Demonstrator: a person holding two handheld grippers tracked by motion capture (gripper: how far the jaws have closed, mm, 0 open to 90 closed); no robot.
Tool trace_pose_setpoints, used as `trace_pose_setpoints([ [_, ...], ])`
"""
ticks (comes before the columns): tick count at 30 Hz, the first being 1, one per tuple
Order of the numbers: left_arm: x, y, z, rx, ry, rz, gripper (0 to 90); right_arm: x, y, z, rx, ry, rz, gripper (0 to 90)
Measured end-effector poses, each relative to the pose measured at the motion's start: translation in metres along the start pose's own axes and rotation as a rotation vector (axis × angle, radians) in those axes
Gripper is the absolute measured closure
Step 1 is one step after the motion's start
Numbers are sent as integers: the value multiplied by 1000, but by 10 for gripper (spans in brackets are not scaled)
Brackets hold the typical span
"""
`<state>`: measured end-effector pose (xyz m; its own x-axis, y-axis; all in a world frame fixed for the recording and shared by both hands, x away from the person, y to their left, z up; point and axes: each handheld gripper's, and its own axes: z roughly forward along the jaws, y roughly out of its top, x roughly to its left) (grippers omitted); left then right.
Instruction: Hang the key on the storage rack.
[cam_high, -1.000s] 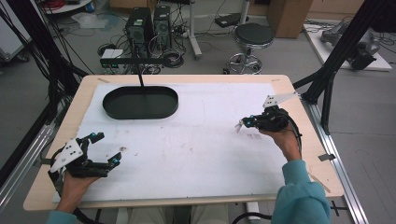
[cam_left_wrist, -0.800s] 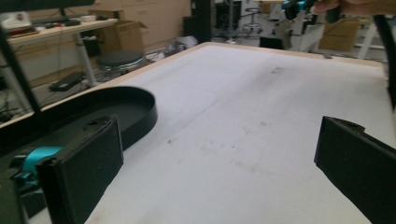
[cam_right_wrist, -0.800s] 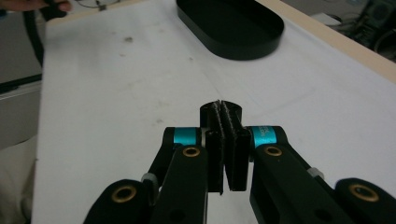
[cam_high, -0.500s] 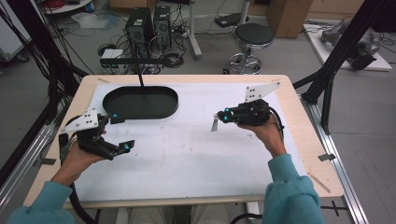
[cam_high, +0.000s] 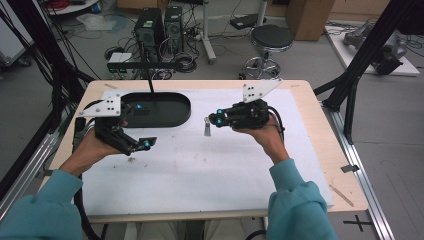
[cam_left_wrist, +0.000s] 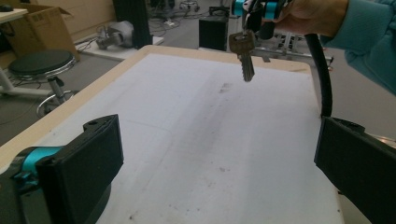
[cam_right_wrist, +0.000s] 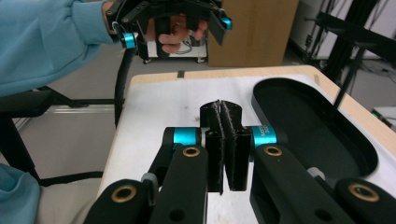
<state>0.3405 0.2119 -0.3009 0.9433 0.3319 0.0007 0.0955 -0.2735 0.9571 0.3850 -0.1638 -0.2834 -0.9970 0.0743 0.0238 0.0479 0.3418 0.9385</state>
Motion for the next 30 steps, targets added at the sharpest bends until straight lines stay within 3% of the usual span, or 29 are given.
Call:
trace_pose_setpoints([
  [10, -4, 14, 21, 8, -67, 26, 33, 1, 5, 30, 14, 61, -11, 885],
  [13, -4, 16, 26, 10, -80, 39, 84, 1, 5, 33, 15, 68, -10, 885],
  [22, 0, 21, 46, 31, -122, 31, 116, -1, 3, 40, 21, 75, -2, 885],
  [26, 0, 23, 52, 39, -147, 53, 212, -1, 3, 42, 27, 84, -3, 885],
  [30, -1, 26, 56, 39, -174, 50, 249, -2, 3, 43, 28, 87, -8, 885],
])
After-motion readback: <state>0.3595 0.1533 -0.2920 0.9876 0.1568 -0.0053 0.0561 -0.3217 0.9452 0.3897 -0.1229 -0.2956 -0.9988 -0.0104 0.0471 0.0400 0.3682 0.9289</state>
